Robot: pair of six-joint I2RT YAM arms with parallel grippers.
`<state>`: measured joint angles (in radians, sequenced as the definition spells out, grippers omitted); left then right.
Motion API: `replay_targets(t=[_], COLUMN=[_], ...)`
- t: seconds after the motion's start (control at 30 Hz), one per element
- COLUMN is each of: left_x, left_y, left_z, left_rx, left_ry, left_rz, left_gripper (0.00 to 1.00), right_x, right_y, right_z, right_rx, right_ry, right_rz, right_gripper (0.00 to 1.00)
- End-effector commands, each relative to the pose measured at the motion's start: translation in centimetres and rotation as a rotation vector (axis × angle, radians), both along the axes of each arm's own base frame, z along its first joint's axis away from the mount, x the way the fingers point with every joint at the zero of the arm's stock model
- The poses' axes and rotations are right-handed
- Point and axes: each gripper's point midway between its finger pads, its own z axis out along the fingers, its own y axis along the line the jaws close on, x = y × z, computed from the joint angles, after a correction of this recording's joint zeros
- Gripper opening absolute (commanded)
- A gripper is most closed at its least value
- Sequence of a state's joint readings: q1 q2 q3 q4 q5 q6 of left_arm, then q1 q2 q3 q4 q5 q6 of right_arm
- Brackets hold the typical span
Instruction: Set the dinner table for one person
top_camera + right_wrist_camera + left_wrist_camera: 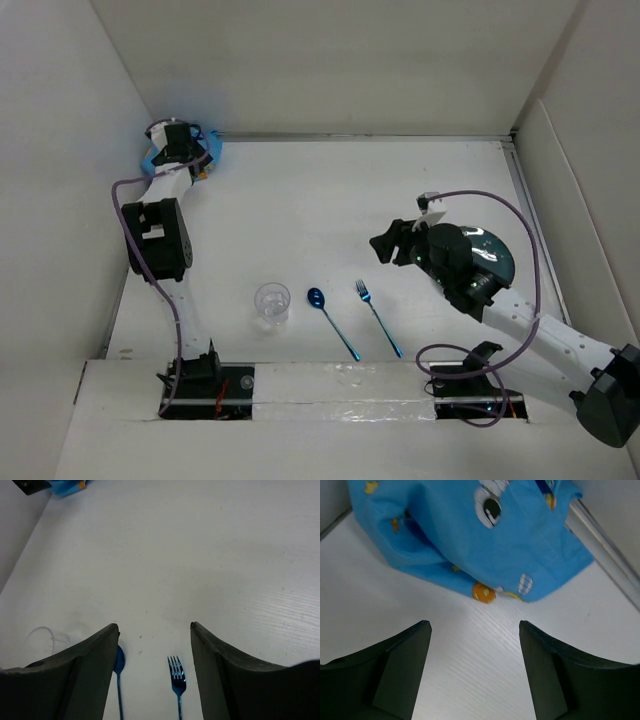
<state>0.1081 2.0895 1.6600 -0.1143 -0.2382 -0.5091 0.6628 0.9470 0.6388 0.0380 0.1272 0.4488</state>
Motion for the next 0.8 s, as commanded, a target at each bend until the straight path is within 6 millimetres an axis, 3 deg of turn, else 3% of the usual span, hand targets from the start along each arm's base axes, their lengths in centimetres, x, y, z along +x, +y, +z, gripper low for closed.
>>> replay_targets(t=[0.0, 0.03, 0.1, 0.2, 0.33, 0.5, 0.6, 0.63, 0.7, 0.77], left_x=[0.2, 1.2, 1.4, 3.1, 4.7, 7.0, 8.1, 8.2, 8.5, 8.9], left_y=[3.1, 3.0, 3.6, 3.9, 4.4, 4.4, 4.3, 4.3, 3.7, 1.6], left_z=[1.5, 2.5, 1.6, 0.2, -1.7, -1.2, -1.2, -1.4, -0.7, 0.9], left_rx=[-0.167, -0.184, -0.193, -0.201, -0.217, -0.226, -0.222, -0.223, -0.237, -0.227], left_ry=[-0.14, -0.218, -0.232, -0.229, -0.198, -0.261, -0.272, -0.264, -0.28, -0.312], left_rz=[0.085, 0.078, 0.088, 0.09, 0.113, 0.087, 0.059, 0.056, 0.015, -0.06], left_gripper=[0.68, 0.69, 0.69, 0.69, 0.62, 0.62, 0.43, 0.2, 0.0, 0.0], right_x=[0.3, 0.2, 0.4, 0.8, 1.6, 2.4, 2.5, 2.6, 2.5, 2.6], right_y=[1.5, 2.0, 2.1, 2.8, 3.5, 4.2, 4.9, 5.1, 5.7, 6.0], right_z=[1.3, 1.0, 0.9, 0.7, 0.4, 0.2, -0.5, -0.5, -0.4, -0.4], right_rx=[0.028, 0.027, 0.028, 0.027, 0.0, -0.002, -0.005, -0.001, 0.003, 0.005], right_ry=[-0.041, -0.04, -0.034, -0.027, 0.002, 0.016, 0.033, 0.038, 0.041, 0.033], right_rz=[0.051, 0.065, 0.064, 0.079, 0.08, 0.081, 0.094, 0.096, 0.11, 0.11], right_gripper=[0.65, 0.65, 0.66, 0.66, 0.65, 0.65, 0.63, 0.62, 0.6, 0.57])
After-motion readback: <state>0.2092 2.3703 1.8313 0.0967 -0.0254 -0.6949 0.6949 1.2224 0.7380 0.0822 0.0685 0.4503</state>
